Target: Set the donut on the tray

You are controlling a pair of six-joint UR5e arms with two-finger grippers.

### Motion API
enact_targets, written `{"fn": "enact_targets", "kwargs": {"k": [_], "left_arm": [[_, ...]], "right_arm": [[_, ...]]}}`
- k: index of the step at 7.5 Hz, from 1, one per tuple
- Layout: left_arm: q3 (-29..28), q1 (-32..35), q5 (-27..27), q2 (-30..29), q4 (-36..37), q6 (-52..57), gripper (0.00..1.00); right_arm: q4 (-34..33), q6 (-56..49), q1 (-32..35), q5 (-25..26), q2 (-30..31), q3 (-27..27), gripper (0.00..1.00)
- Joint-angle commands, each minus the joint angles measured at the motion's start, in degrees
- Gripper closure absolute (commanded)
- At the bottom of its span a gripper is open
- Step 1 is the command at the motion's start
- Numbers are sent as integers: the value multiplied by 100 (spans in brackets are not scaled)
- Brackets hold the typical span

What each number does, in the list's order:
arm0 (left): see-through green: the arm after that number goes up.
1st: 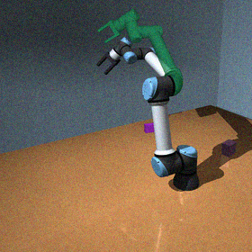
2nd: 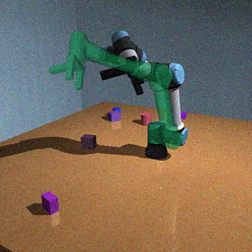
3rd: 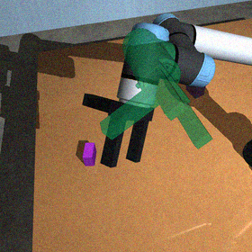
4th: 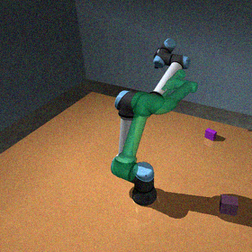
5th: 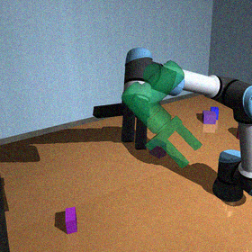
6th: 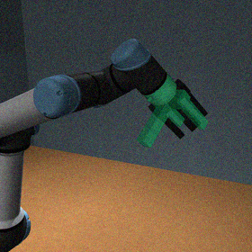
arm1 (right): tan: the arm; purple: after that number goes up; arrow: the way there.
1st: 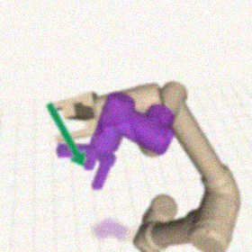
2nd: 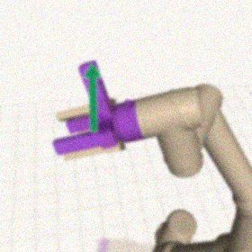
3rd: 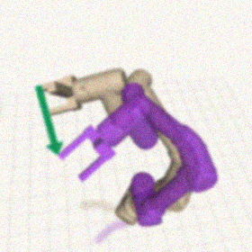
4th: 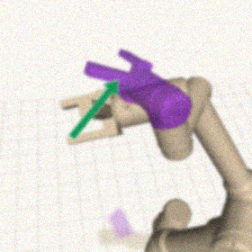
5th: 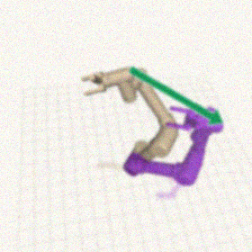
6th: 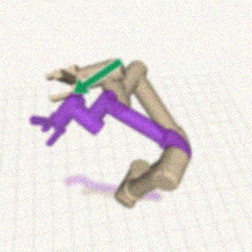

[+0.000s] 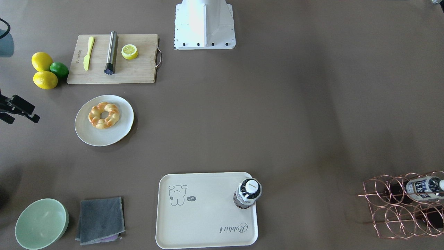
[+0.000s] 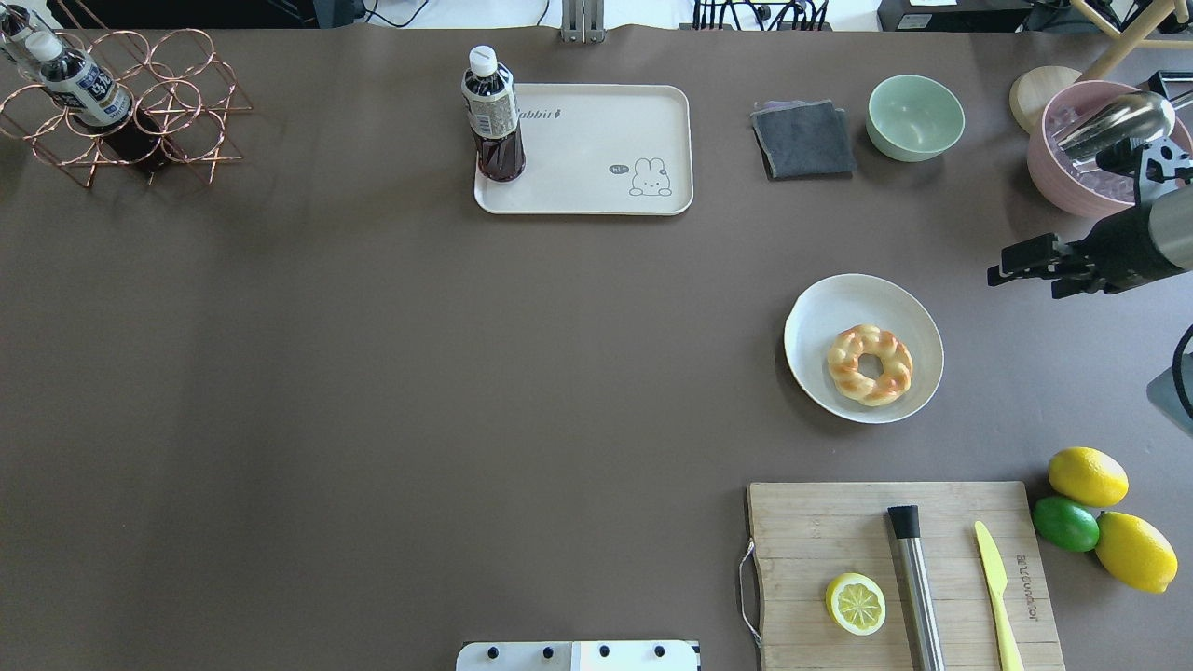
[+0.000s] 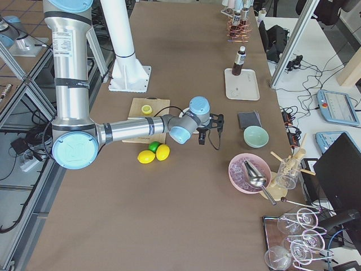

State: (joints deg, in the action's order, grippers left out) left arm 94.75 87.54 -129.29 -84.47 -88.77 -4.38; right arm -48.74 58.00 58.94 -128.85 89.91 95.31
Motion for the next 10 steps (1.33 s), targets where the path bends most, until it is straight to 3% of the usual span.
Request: {"fn": "enact_targets", "kwargs": {"k": [1,7,8,10], "left_arm": [[0,0,0,0,0,7,2],[-96,0,0,-35,-9,25,2],[-88,0,0,-35,-9,25,2],[-79,-9,0,-52,-9,16,2]], "right_arm": [[699,763,-654,517,-26,-223,0],[682,862,-1104,695,-114,-241,2],[673,862,-1104,704,-79,-241,10],[647,853,-1122,730,-61,-259,15]]}}
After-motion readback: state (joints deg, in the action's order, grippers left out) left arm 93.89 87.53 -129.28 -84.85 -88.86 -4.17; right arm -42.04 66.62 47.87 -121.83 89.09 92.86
